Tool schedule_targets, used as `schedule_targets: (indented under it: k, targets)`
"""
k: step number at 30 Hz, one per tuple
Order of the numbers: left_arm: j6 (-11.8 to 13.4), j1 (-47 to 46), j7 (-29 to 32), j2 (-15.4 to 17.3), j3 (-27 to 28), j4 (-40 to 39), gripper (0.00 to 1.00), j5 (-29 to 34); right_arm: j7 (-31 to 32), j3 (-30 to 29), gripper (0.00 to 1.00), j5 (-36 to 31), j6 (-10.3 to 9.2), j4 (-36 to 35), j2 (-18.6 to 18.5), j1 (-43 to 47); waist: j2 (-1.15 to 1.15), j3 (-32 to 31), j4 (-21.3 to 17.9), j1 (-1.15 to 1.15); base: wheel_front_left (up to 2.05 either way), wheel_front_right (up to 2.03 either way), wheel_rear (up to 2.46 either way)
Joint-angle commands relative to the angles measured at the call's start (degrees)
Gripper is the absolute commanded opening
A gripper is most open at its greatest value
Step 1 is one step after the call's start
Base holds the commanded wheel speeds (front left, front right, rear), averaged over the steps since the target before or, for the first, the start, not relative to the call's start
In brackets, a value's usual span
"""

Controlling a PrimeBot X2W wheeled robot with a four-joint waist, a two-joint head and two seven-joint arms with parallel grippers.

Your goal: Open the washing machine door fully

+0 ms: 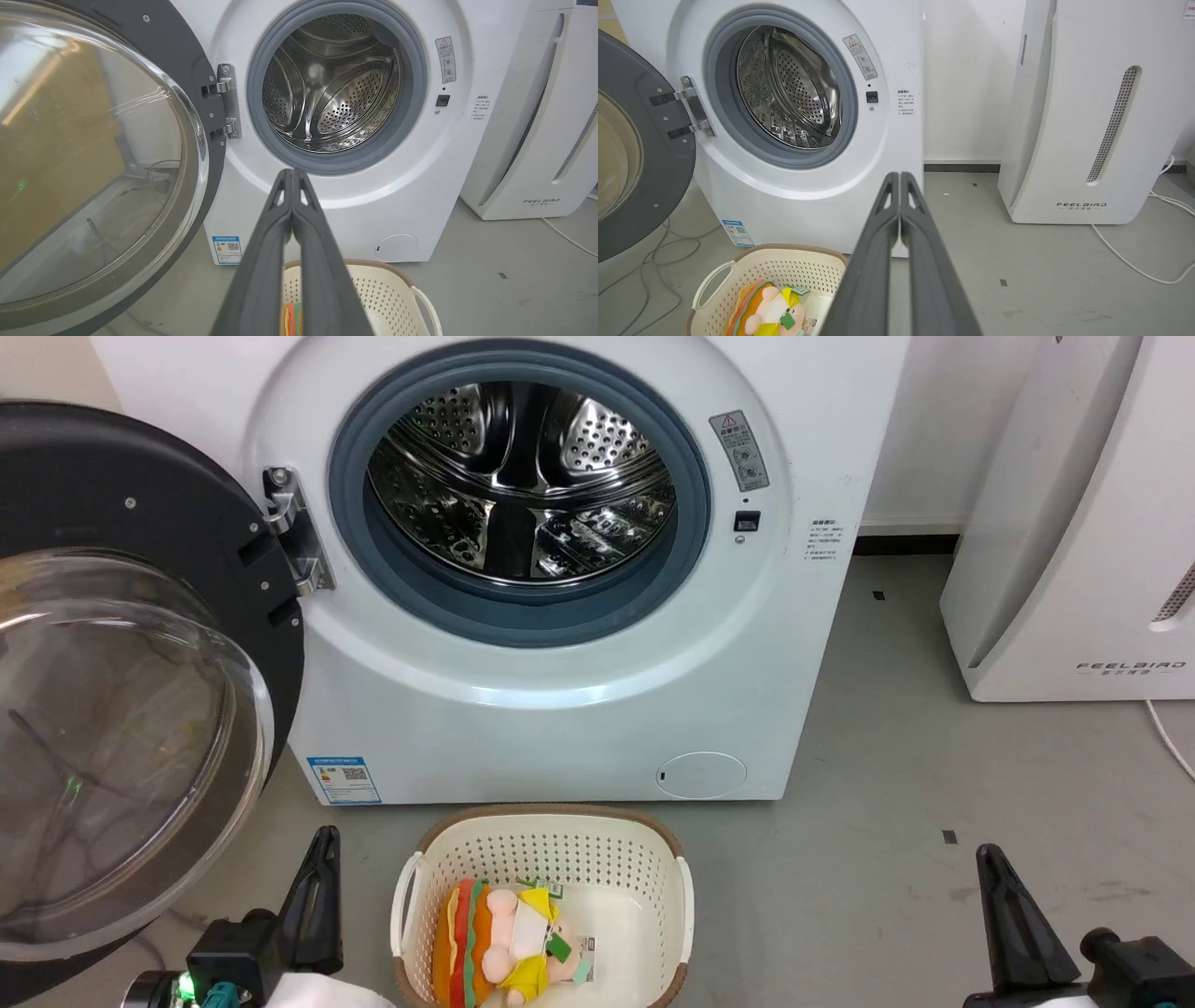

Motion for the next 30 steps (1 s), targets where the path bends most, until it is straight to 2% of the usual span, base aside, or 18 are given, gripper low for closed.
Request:
schedule_targets:
  k: [1, 30]
  targets:
    - [0.36, -0.20, 0.32, 0.00, -0.16, -0.37, 0.00, 0.26, 0.27, 0.14, 0.00, -0.15, 0.00, -0.27, 0.01, -0.51, 0.00, 0.02, 0.00, 0.00, 0.00, 0.00, 0.00]
    - [1.41, -0.72, 3.70, -0.02, -1.16, -1.92, 0.00, 0.96, 3.56, 1.04, 0.00, -1.52, 0.01, -1.02, 0.05, -1.96, 0.00, 0.51, -0.04, 0.00, 0.00, 0.00, 0.00]
